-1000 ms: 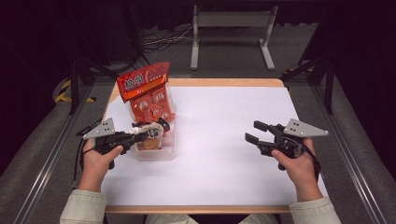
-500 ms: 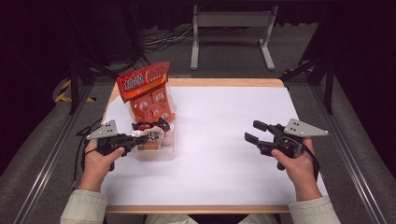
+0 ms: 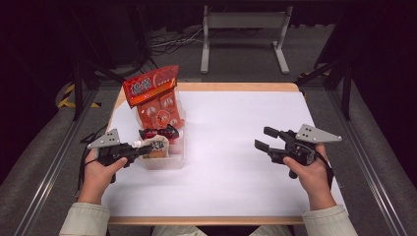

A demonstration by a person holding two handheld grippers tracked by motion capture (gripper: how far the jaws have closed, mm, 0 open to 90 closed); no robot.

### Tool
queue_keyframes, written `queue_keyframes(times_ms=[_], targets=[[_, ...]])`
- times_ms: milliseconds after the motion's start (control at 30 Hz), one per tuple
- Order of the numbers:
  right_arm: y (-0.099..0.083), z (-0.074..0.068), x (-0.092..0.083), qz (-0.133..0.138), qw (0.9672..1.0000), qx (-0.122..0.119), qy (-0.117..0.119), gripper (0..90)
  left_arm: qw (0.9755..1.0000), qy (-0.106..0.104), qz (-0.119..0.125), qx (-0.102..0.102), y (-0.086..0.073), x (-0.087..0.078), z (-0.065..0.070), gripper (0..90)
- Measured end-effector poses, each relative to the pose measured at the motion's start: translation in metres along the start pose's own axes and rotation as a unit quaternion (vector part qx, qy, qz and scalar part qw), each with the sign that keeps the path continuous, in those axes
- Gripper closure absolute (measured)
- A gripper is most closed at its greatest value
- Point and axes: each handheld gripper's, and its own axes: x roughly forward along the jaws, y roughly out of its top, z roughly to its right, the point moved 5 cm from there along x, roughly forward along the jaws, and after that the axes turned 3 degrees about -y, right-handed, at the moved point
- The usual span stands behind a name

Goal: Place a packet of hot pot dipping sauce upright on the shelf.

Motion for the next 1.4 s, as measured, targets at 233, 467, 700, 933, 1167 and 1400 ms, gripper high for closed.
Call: queue_keyframes(times_ms=[233,467,700,933,1167,1400], targets=[[0.001,-0.002,0.005,-0.001,1.0,-0.002,0.007,38.6,0.9999,0.013,0.009,-0.005,-0.001,-0.005,0.0,76.6],[0.002,-0.002,0.006,0.0,1.0,-0.005,0.008,38.0,0.9994,0.031,0.017,-0.001,0.005,-0.017,0.009,51.0],[0.001,0.0,0.004,-0.002,1.0,-0.008,0.004,36.9,0.9967,0.076,0.027,-0.008,0.01,-0.037,0.022,14.9],[-0.003,0.007,-0.013,-0.004,0.9996,-0.012,-0.025,32.2,0.9917,0.122,0.04,-0.003,0.005,-0.058,0.031,6.6],[-0.014,0.014,-0.032,-0.013,0.9984,-0.018,-0.052,29.1,0.989,0.141,0.041,-0.018,-0.01,-0.066,0.034,6.3],[-0.032,0.025,-0.052,-0.027,0.9961,-0.012,-0.083,26.5,0.9895,0.137,0.038,-0.026,-0.026,-0.058,0.036,5.9]])
